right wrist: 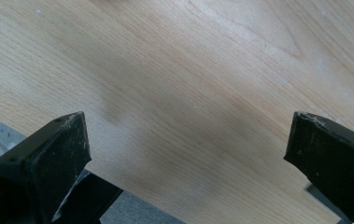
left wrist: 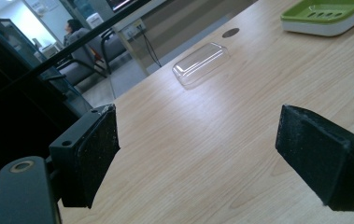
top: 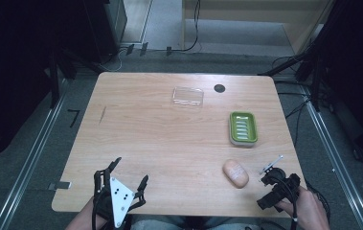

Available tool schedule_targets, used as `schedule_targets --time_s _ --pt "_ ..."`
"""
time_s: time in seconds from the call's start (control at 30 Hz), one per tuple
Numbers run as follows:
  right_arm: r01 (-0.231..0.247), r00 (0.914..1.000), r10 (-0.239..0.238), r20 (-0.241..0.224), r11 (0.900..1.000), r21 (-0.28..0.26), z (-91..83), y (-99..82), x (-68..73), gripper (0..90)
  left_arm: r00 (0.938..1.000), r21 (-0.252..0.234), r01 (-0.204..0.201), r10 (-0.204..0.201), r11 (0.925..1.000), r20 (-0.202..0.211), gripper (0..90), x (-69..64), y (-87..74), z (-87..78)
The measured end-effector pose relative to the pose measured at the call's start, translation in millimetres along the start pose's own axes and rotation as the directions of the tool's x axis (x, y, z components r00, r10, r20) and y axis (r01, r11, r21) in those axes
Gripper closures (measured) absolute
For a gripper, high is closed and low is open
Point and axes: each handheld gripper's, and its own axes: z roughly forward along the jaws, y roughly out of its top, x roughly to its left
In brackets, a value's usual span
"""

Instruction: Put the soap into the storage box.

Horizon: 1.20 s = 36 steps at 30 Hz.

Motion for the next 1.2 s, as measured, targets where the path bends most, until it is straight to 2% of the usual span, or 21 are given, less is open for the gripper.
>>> schedule_targets --time_s 0.1,0.27,0.37,0.43,0.7,0.83,0.93,1.07,1.2 --pt "0.006 0.9999 -0.006 0.011 1.0000 0.005 1.1 1.9 1.7 0.0 0.9999 0.000 0.010 -0.010 1.0000 -0.004 14.0 0.3 0.0 -0.1" --pt "0.033 0.9994 -0.033 0.008 0.9994 -0.004 -0.9 4.6 4.0 0.0 1.0000 0.005 -0.004 0.004 1.0000 0.000 14.0 0.2 -0.2 -0.3" --pt "0.034 0.9994 -0.034 0.009 0.9993 -0.014 -2.1 6.6 4.6 0.0 0.9999 0.000 0.010 -0.010 1.0000 -0.003 14.0 0.1 0.0 -0.5" --pt "0.035 0.9993 -0.035 0.015 0.9992 -0.020 -3.6 9.8 3.8 0.0 1.0000 0.003 -0.005 0.005 1.0000 0.004 14.0 -0.5 0.0 0.0" --pt "0.051 0.9987 -0.050 0.008 0.9982 -0.033 -5.9 16.9 6.4 0.0 1.0000 -0.001 0.004 -0.004 1.0000 0.000 14.0 0.1 -0.4 -1.4" --pt "0.059 0.9982 -0.059 0.005 0.9971 -0.047 -9.1 25.4 10.6 0.0 1.0000 -0.003 0.009 -0.009 1.0000 -0.002 14.0 0.9 -0.9 -1.0" --pt "0.068 0.9977 -0.068 0.005 0.9965 -0.049 -9.9 30.3 12.4 0.0 1.0000 0.005 -0.002 0.002 1.0000 0.002 14.0 0.8 -1.1 -0.7" --pt "0.080 0.9967 -0.081 -0.004 0.9954 -0.052 -11.5 41.0 17.1 0.0 1.0000 -0.004 0.008 -0.008 1.0000 0.001 14.0 1.2 -1.0 -0.4" --pt "0.079 0.9967 -0.080 -0.014 0.9952 -0.057 -11.1 46.7 18.8 0.0 1.0000 -0.002 -0.004 0.005 1.0000 0.007 14.0 0.1 -0.3 0.4"
